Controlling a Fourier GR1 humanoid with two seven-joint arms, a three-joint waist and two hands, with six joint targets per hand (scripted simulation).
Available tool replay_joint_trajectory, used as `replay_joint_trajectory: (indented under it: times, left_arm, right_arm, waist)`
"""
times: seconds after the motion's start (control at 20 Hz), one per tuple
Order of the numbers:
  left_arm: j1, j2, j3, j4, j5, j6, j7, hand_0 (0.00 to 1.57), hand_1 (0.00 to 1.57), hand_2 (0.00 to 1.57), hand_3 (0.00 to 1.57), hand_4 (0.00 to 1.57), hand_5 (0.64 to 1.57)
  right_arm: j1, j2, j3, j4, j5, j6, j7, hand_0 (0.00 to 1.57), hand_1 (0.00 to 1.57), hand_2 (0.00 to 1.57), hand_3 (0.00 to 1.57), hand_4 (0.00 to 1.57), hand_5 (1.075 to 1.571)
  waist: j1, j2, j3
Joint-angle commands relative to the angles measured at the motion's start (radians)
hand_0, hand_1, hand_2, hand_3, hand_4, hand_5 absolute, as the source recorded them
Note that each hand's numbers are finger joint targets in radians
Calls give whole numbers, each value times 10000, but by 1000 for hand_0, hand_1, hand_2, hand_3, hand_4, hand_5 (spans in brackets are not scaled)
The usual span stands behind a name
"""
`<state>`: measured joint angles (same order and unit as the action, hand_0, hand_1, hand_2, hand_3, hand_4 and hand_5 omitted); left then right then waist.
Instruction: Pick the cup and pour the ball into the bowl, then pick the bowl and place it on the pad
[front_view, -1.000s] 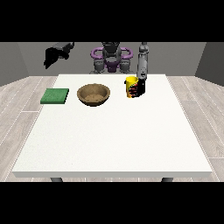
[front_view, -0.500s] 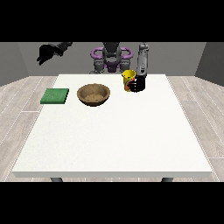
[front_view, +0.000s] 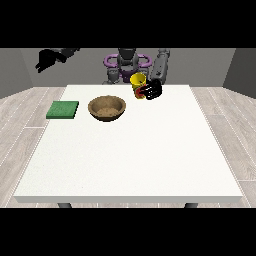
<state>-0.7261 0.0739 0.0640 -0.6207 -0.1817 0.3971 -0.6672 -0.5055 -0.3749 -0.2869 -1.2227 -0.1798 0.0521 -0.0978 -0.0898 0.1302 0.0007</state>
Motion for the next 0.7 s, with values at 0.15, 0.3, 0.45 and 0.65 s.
replay_joint_trajectory:
  times: [0.15, 0.3, 0.45, 0.65]
  left_arm:
    - [-885, 180, -306, 253, -954, 1172, 709, 1371, 1371, 1571, 1571, 1363, 1233]
    - [-1478, 486, -763, 798, -1896, 1952, 1571, 1389, 1389, 1571, 1571, 1422, 1250]
    - [-1557, 446, -1851, 1314, -3456, 3114, 2610, 1454, 1454, 1571, 1571, 1494, 1227]
    - [-2117, -60, -2942, 2093, -5069, 3923, 4273, 1496, 1496, 1571, 1571, 1480, 1310]
  right_arm:
    - [-460, -222, -140, 163, -160, 203, -275, 0, 0, 330, 664, 539, 1569]
    - [-996, -530, -60, 109, -360, 577, 292, 0, 0, 335, 688, 541, 1568]
    - [-337, 171, 225, 455, -63, 366, -393, 0, 0, 362, 663, 552, 1569]
    - [-771, -301, -18, 1123, -109, 484, -111, 0, 0, 343, 676, 541, 1567]
  waist:
    - [-315, 619, -7]
    - [-791, 745, -6]
    - [-771, 126, 19]
    - [-594, -264, 20]
